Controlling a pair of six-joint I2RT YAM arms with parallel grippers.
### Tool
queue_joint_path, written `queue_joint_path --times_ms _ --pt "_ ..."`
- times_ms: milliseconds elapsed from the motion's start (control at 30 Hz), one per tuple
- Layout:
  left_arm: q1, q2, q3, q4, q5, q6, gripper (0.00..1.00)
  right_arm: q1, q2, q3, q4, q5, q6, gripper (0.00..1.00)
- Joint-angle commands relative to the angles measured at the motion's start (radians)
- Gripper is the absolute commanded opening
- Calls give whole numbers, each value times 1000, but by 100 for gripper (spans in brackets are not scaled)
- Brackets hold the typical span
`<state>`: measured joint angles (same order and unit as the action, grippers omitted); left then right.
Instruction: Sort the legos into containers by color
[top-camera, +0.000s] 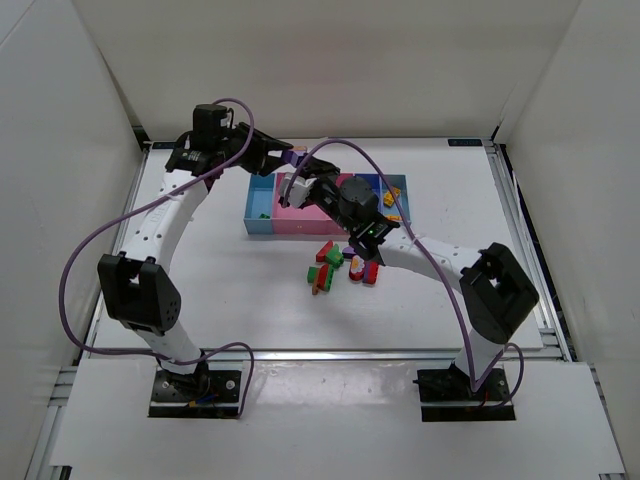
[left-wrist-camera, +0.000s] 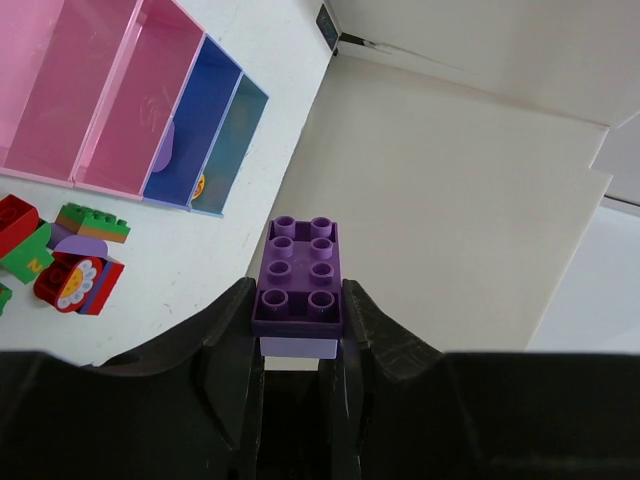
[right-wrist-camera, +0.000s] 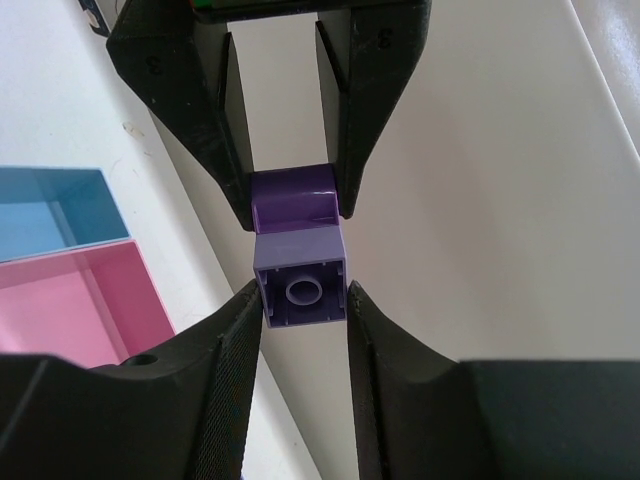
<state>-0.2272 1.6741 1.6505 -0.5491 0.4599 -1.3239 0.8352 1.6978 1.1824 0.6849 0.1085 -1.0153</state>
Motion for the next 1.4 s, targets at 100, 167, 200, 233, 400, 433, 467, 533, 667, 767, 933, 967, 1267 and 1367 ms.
queue_joint_path --times_ms 100,167,200,233,400,433,467,533,667,767,933,967,1267,1367 --pt "-11 -11 34 5 17 3 10 -5 -10 25 54 5 6 2" --pt "-11 -13 31 5 11 0 10 -8 -24 11 56 2 4 0" --pt "-11 -13 29 2 7 2 10 -8 -27 6 56 3 4 0" --pt "-9 -11 26 5 2 2 10 -8 -41 -3 54 3 1 0" --pt "12 -13 19 18 -20 8 10 -8 -90 -46 33 -6 -5 0" --pt "18 -10 17 26 -24 9 10 -8 -101 -52 24 -7 -3 0" --pt "34 -5 22 38 -32 9 10 -8 -119 -67 7 -6 0 0" --pt "45 6 34 55 -32 8 10 -5 -138 -81 -5 -7 1 0" --pt "63 16 40 75 -44 9 10 -2 -179 -110 -33 -3 1 0" --pt "69 16 38 81 -53 9 10 4 -197 -122 -47 3 3 0" --pt "77 22 37 115 -61 43 10 4 -222 -135 -73 20 4 0" --pt "75 22 37 130 -49 55 10 4 -225 -133 -84 52 7 0" --pt "22 137 176 57 39 336 10 -143 -208 190 -796 252 681 0" --pt "22 145 196 26 -41 426 10 -232 -195 235 -981 234 837 0"
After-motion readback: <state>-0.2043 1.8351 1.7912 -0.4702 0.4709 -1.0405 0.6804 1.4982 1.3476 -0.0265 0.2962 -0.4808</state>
